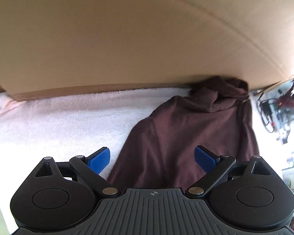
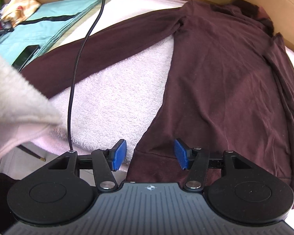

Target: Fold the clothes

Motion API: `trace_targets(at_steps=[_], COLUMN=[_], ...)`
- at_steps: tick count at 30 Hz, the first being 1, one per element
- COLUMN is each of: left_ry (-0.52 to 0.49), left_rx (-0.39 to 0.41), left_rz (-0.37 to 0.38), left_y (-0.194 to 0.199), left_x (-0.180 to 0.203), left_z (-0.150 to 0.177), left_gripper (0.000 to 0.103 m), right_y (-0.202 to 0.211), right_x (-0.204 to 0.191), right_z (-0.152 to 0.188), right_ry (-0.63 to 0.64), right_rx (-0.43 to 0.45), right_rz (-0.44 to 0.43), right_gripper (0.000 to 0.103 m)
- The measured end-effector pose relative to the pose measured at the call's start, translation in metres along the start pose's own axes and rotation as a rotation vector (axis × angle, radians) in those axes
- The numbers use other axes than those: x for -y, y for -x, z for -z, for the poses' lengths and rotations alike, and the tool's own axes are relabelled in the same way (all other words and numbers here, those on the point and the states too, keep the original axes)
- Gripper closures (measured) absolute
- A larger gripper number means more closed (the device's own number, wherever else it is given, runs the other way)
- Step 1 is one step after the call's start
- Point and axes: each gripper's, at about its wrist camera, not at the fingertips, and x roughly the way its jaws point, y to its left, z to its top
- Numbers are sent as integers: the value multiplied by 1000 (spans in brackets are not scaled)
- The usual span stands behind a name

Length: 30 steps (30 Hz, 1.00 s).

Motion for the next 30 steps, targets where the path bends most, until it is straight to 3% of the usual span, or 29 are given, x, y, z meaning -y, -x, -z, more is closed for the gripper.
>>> trace_targets(at_steps=[4, 8, 12, 16, 22, 30], left_ry=[17, 24, -26, 28, 15, 16], left_rx=[-31, -8, 4, -8, -45, -58], left_rz=[46, 121, 55, 68, 56, 96], left_y=[-7, 17, 25, 17, -6, -27], left_x=[-8, -16, -20, -32, -30, -19], left_z=[2, 14, 15, 6, -4, -13], left_gripper=[4, 4, 4, 4, 4, 4], right_y=[-1, 5, 13, 5, -7, -6], right_x=[0, 12, 32, 24, 10, -8], right_z=[-4, -14, -31, -35, -26, -22], right_ry=[-42, -89, -185, -129, -93, -9], right_rx=[-10, -21, -19, -60, -119, -107], right_rz=[9, -41, -112, -74, -23, 26], right_gripper=[42, 43, 43, 43, 43, 44])
